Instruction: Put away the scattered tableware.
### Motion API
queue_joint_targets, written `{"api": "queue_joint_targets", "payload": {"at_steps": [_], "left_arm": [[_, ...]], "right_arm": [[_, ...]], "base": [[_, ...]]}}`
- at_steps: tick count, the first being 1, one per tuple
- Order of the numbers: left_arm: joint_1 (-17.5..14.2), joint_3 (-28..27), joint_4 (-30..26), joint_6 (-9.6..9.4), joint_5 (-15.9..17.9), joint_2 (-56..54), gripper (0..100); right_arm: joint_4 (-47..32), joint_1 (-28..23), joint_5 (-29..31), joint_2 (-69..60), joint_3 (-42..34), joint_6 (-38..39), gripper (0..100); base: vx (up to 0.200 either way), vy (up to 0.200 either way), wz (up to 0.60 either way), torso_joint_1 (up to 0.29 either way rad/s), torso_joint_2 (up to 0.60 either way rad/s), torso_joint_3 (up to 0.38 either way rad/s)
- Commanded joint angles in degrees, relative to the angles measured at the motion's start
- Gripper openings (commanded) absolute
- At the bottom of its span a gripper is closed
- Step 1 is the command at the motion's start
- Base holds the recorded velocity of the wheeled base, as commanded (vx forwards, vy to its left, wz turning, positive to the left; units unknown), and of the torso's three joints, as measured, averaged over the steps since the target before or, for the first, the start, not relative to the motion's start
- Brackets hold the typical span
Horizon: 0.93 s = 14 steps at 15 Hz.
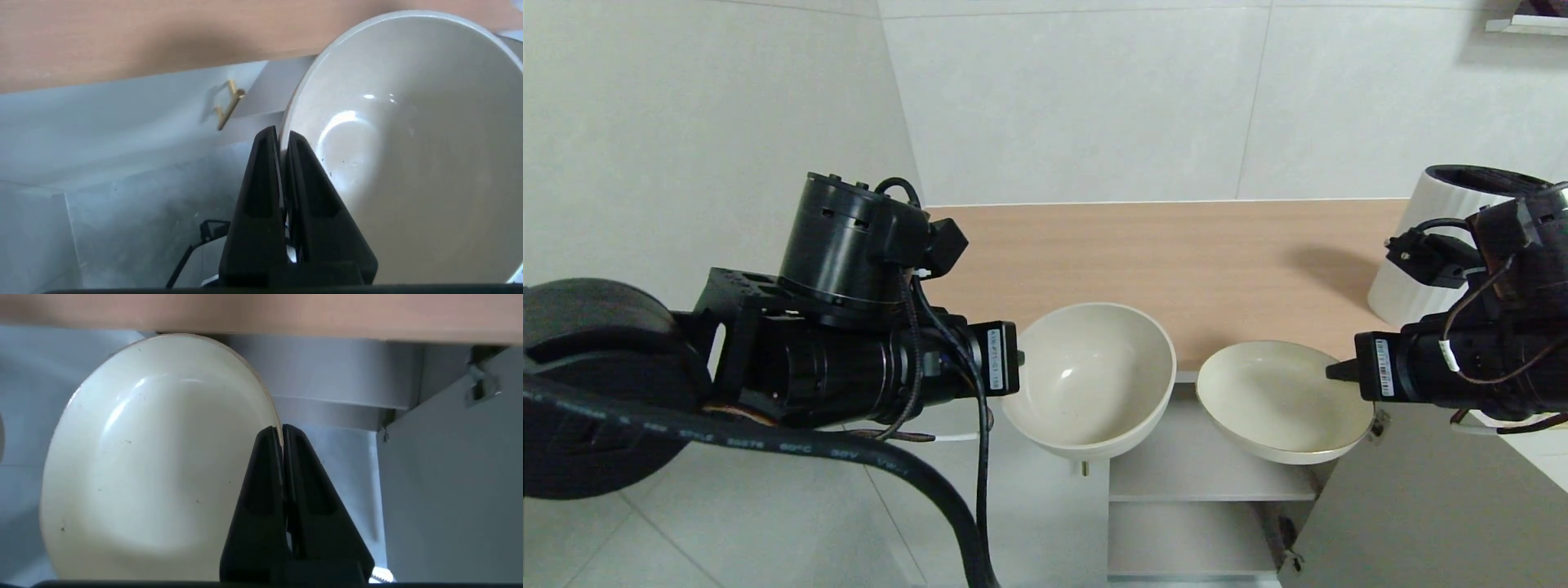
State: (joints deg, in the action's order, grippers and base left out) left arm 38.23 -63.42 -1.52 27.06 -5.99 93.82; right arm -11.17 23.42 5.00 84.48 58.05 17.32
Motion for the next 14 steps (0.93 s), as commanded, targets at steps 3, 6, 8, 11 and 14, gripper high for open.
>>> {"api": "queue_joint_targets", "payload": {"at_steps": [3,6,8,11,14], "left_arm": [[0.00,0.05,0.03,0.01,0.01,0.31,0],[0.00,0.05,-0.06,0.01,0.01,0.31,0],[0.00,0.05,-0.06,0.01,0.01,0.31,0],[0.00,0.05,-0.06,0.01,0.01,0.40,0],[0.00,0.05,-0.06,0.01,0.01,0.58,0]], "right_arm": [[0.00,-0.04,0.01,0.69,-0.04,-0.01,0],[0.00,-0.04,0.01,0.77,-0.04,-0.01,0],[0.00,-0.04,0.01,0.95,-0.04,-0.01,0],[0.00,-0.04,0.01,1.21,-0.04,-0.01,0],[0.00,-0.04,0.01,1.39,-0.13,-0.36,0]], "base": [[0.000,0.000,0.00,-0.168,0.41,0.238],[0.000,0.000,0.00,-0.181,0.47,0.281],[0.000,0.000,0.00,-0.173,0.47,0.293],[0.000,0.000,0.00,-0.160,0.47,0.297],[0.000,0.000,0.00,-0.132,0.45,0.318]]}}
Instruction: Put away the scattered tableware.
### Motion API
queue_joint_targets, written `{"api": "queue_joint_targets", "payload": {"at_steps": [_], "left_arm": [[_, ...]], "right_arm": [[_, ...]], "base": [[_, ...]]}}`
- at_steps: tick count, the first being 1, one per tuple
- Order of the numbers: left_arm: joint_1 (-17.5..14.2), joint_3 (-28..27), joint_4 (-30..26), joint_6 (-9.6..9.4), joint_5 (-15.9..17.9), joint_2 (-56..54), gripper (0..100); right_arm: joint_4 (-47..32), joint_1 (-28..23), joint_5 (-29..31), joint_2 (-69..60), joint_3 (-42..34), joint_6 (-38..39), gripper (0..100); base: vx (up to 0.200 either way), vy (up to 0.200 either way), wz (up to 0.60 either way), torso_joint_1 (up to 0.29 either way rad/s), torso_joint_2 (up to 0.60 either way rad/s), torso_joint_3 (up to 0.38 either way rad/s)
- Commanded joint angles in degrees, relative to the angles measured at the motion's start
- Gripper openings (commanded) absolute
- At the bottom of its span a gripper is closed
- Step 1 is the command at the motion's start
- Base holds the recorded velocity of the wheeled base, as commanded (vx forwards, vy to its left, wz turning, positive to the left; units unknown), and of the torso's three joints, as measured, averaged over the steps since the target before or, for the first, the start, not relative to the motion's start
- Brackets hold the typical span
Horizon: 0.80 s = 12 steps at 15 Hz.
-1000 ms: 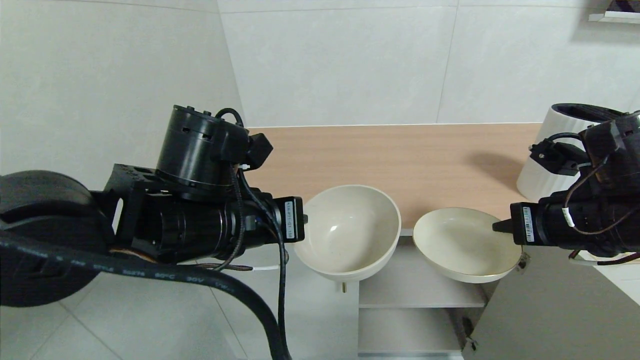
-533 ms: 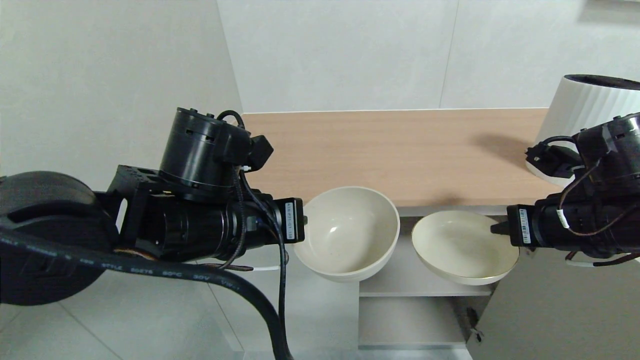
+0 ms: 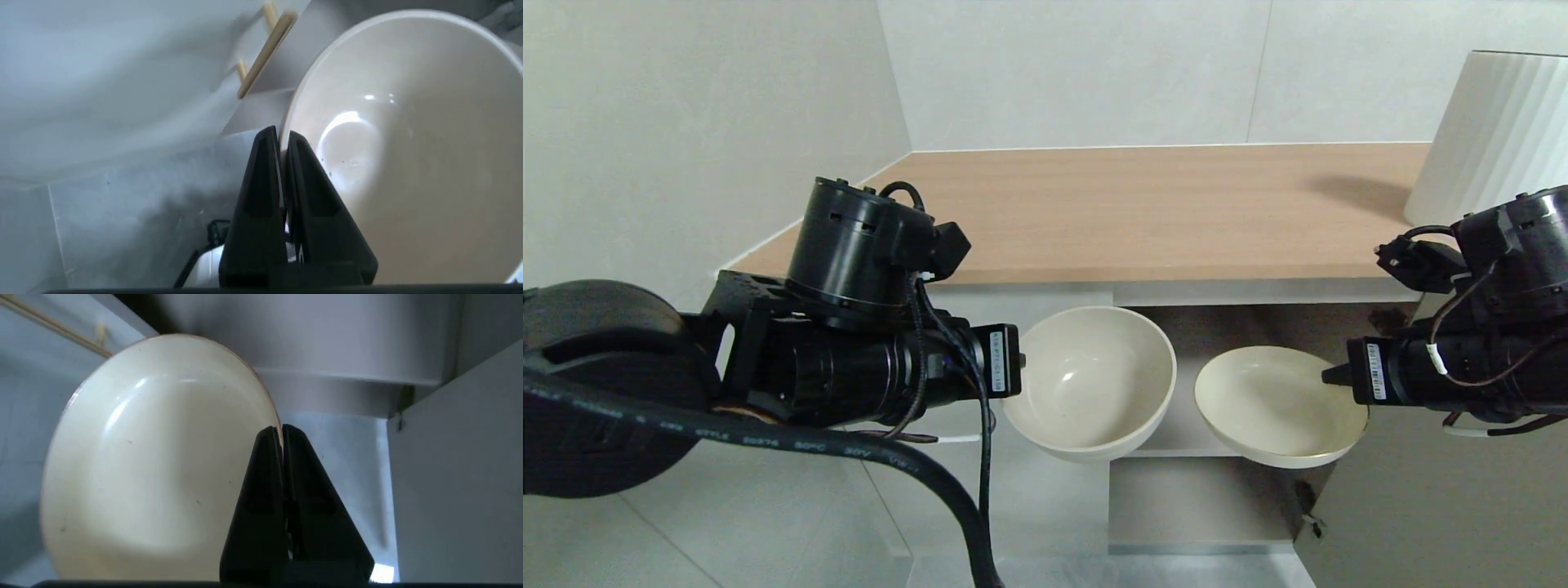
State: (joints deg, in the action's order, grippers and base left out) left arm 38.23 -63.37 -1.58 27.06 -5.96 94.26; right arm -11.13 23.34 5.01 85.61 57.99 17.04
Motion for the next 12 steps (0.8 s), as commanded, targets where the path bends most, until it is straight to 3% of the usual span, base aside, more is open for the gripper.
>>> {"api": "queue_joint_targets", "payload": {"at_steps": [1,5,12], "left_arm": [[0.00,0.00,0.00,0.01,-0.02,0.22,0],[0.00,0.00,0.00,0.01,-0.02,0.22,0],[0.09,0.00,0.00,0.01,-0.02,0.75,0]], "right_arm": [[-0.03,0.03,0.00,0.25,-0.07,-0.08,0],[-0.03,0.03,0.00,0.34,-0.16,-0.08,0],[0.06,0.12,0.00,3.16,-0.33,-0.34,0]], "base": [[0.000,0.000,0.00,-0.110,0.45,0.339],[0.000,0.000,0.00,-0.051,0.29,0.225],[0.000,0.000,0.00,-0.004,0.01,0.005]]}}
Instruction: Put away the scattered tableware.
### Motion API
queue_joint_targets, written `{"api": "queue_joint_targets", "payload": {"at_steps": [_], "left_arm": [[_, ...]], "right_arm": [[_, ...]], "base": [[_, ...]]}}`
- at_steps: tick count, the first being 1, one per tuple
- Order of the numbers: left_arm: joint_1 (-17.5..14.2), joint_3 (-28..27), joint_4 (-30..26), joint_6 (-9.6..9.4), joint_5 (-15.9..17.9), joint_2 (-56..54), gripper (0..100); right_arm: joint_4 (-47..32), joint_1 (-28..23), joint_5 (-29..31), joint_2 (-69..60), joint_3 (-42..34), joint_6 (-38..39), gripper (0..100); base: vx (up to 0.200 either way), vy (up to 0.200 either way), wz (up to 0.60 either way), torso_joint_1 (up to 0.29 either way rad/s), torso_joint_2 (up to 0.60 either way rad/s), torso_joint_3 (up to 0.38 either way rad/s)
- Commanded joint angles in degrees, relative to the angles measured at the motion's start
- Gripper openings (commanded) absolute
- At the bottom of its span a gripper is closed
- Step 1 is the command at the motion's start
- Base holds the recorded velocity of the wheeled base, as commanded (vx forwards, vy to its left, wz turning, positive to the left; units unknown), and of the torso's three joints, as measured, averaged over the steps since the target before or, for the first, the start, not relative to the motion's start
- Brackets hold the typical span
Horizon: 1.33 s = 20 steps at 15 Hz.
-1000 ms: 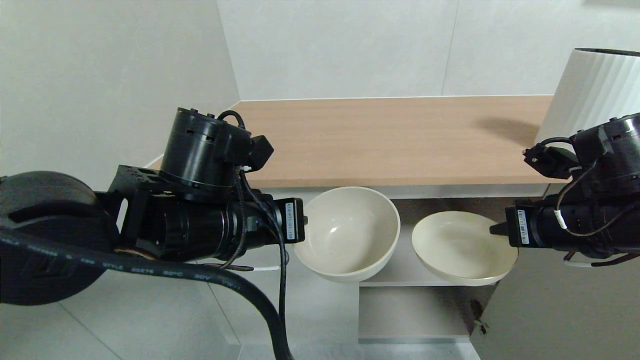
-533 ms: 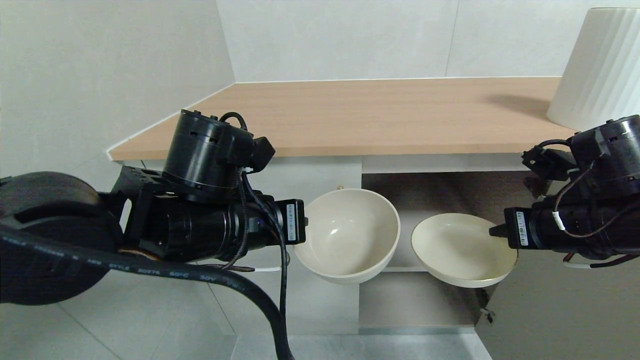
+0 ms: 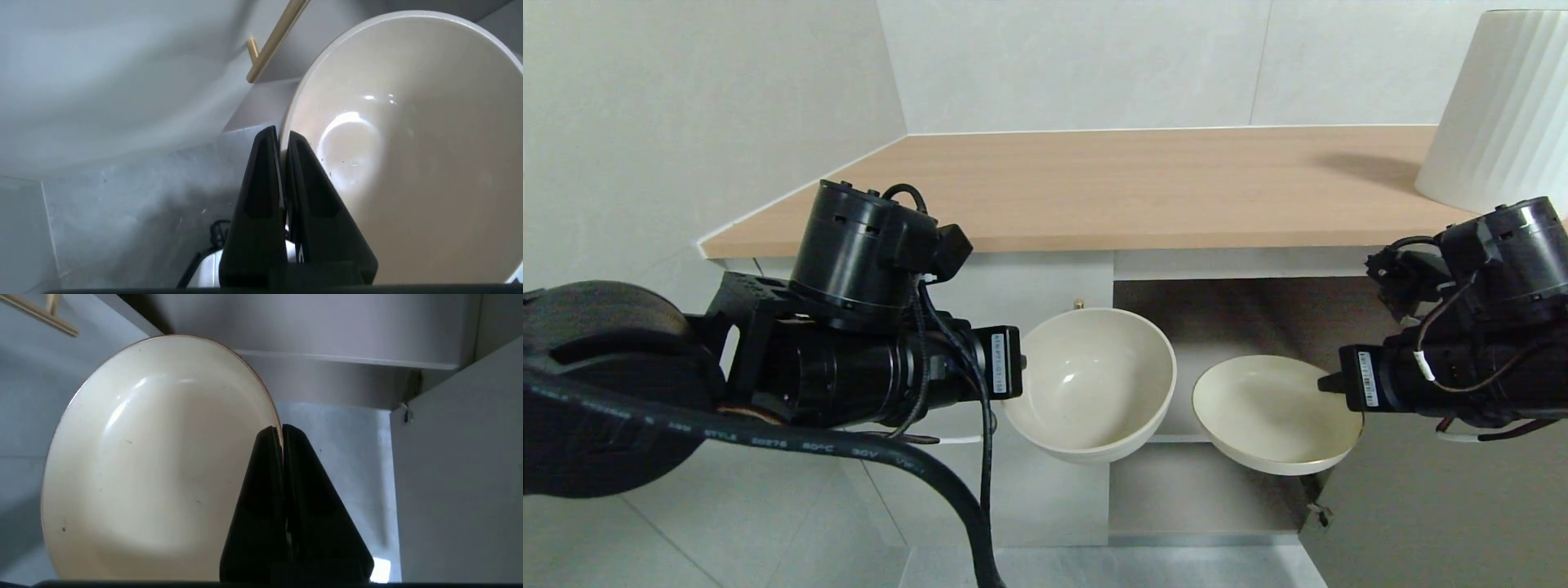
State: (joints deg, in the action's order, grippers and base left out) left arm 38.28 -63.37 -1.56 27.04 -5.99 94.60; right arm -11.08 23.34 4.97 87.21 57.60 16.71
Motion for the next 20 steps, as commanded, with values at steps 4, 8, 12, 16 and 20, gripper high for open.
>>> {"api": "queue_joint_targets", "payload": {"at_steps": [4,8,12,16,20], "left_arm": [[0.31,0.00,-0.11,0.12,-0.17,1.64,0],[0.48,0.00,-0.11,0.03,-0.17,1.73,0],[1.18,0.09,-0.20,0.12,-0.17,2.34,0],[1.27,0.17,-0.11,0.12,-0.17,2.52,0],[1.27,0.17,-0.11,0.12,-0.69,3.05,0]], "right_arm": [[0.89,0.30,0.12,10.87,0.41,-0.81,0],[12.22,0.12,0.56,24.50,-0.03,0.60,0],[28.75,-0.32,7.77,37.77,0.14,5.61,0],[41.49,-3.48,9.18,45.06,0.93,6.67,0],[43.86,-4.62,12.34,49.46,4.45,6.67,0]], "base": [[0.000,0.000,0.00,0.000,0.00,0.000],[0.000,0.000,0.00,0.000,0.00,0.000],[0.000,0.000,0.00,0.000,0.00,0.000],[0.000,0.000,0.00,0.000,0.00,0.000],[0.000,0.000,0.00,0.000,0.00,0.000]]}}
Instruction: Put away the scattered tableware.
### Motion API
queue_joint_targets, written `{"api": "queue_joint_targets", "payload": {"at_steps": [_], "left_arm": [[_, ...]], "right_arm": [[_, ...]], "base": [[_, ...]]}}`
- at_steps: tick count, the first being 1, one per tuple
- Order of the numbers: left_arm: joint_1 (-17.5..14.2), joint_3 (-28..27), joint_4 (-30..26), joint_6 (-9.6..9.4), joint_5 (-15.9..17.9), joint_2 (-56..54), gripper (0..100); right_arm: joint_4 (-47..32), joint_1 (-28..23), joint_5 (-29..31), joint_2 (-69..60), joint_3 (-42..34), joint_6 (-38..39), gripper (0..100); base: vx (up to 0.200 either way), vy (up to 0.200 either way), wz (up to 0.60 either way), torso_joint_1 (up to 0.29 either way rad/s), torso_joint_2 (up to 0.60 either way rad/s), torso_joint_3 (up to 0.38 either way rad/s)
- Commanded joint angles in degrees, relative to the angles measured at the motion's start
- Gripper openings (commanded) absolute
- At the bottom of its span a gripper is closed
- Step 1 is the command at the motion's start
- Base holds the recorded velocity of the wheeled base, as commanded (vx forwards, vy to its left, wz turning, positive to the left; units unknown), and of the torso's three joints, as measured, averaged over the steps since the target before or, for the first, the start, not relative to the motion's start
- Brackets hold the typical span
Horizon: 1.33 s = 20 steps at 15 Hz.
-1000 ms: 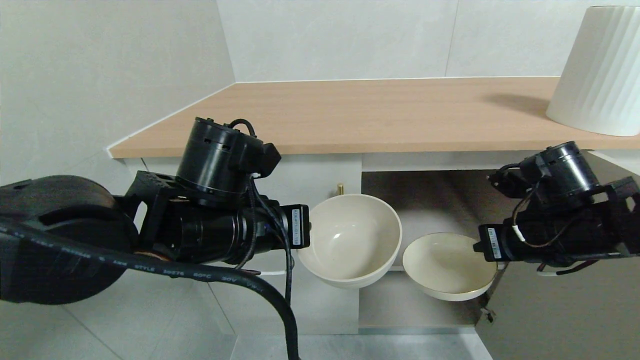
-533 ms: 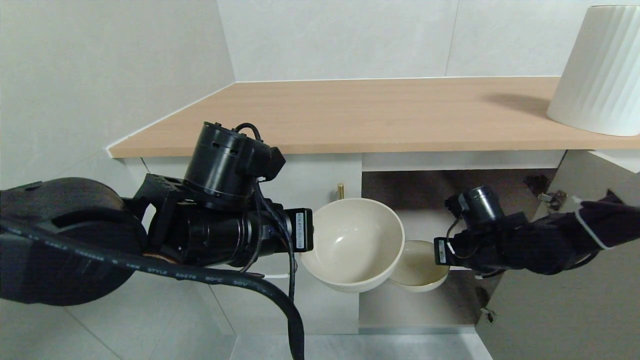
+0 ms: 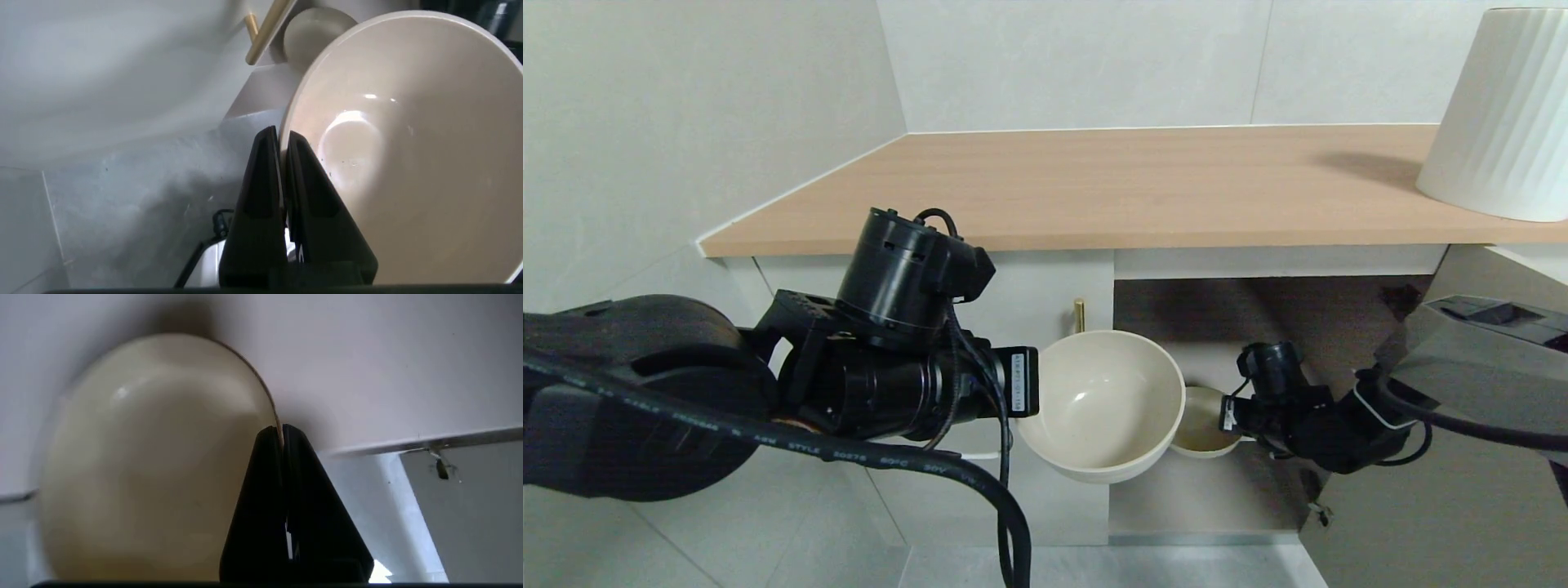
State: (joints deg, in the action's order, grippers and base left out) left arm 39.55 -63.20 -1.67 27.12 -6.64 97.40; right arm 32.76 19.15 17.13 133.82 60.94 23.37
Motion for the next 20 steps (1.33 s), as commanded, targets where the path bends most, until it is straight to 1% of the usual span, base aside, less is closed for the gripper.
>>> {"api": "queue_joint_targets", "payload": {"at_steps": [1,4,9,15,16,20], "left_arm": [[0.09,0.00,0.00,0.03,-0.12,0.33,0],[0.09,0.00,0.00,0.03,-0.21,0.68,0],[0.09,0.00,0.00,0.03,-0.21,0.68,0],[0.18,0.00,0.00,0.03,-0.30,0.86,0],[0.18,0.00,0.00,0.03,-0.21,0.86,0],[0.18,0.00,0.00,0.03,-0.30,0.86,0]], "right_arm": [[0.03,-0.96,0.45,3.82,2.25,0.10,0],[-0.06,-1.84,2.21,5.40,6.21,2.12,0],[-0.06,-2.54,4.67,8.04,11.92,2.38,0],[0.03,-2.80,4.67,8.13,12.98,2.47,0],[0.03,-2.98,4.67,8.13,12.98,2.47,100],[0.11,-2.98,4.58,7.60,12.80,2.91,100]], "base": [[0.000,0.000,0.00,0.000,0.00,0.000],[0.000,0.000,0.00,0.000,0.00,0.000],[0.000,0.000,0.00,0.000,0.00,0.000],[0.000,0.000,0.00,0.000,0.00,0.000],[0.000,0.000,0.00,0.000,0.00,0.000],[0.000,0.000,0.00,0.000,0.00,0.000]]}}
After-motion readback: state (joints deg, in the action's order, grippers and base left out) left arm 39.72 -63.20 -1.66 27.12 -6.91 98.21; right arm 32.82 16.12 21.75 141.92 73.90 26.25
